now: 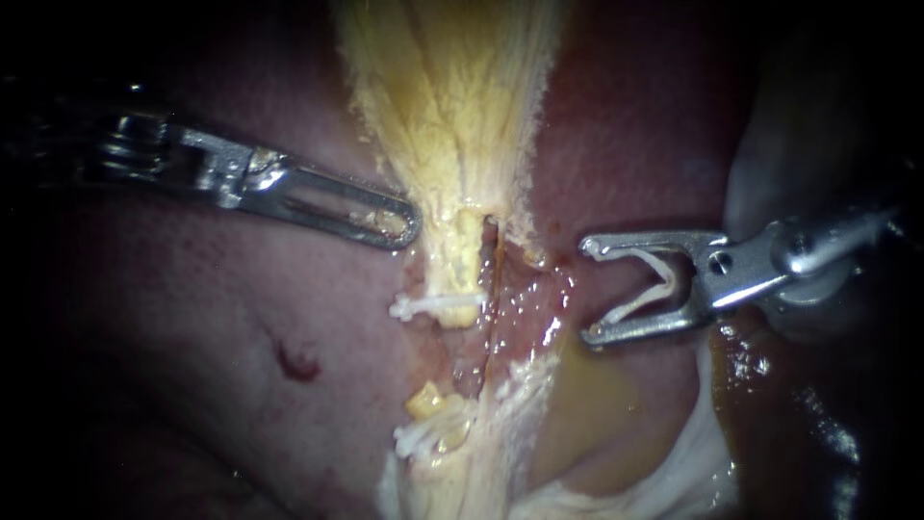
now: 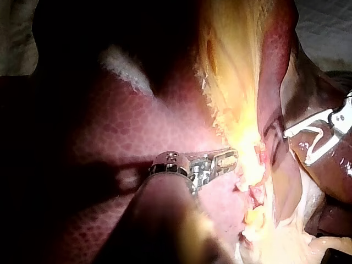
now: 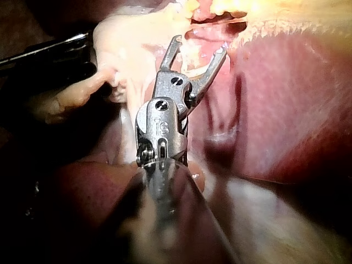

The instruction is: Clipping first clip right tube

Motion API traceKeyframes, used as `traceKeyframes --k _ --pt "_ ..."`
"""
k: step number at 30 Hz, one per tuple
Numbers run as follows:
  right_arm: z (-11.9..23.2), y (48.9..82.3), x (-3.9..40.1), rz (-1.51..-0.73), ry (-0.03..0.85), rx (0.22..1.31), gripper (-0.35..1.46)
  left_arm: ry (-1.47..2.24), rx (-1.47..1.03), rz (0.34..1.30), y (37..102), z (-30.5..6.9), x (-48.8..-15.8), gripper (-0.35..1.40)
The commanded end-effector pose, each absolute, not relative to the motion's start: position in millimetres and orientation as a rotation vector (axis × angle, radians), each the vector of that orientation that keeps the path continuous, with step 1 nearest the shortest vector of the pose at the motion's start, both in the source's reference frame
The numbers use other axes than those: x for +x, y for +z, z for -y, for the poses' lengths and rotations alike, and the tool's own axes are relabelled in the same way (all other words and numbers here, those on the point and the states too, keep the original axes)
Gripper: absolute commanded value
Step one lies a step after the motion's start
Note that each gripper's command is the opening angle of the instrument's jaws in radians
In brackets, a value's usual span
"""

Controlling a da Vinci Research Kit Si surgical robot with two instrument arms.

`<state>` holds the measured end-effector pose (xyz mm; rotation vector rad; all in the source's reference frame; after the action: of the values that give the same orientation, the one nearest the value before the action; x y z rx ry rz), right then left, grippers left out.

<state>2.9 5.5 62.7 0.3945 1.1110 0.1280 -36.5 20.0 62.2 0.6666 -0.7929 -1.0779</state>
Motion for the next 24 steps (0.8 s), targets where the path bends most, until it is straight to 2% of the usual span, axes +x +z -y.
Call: traceKeyframes --k 1,13,24 --pt "-5.5 62.7 2.8 -1.111 0.128 0.395 0.5 -1.076 0.67 0.794 61.9 -20.1 -36.2 -0.35" --pt "-5.5 62.8 2.9 -1.111 0.128 0.394 0.5 -1.115 0.653 0.813 56.5 -23.7 -31.7 -0.35" --pt "-4.8 63.3 4.1 -1.119 0.114 0.422 0.5 -1.121 0.653 0.812 56.5 -23.4 -31.6 -0.35"
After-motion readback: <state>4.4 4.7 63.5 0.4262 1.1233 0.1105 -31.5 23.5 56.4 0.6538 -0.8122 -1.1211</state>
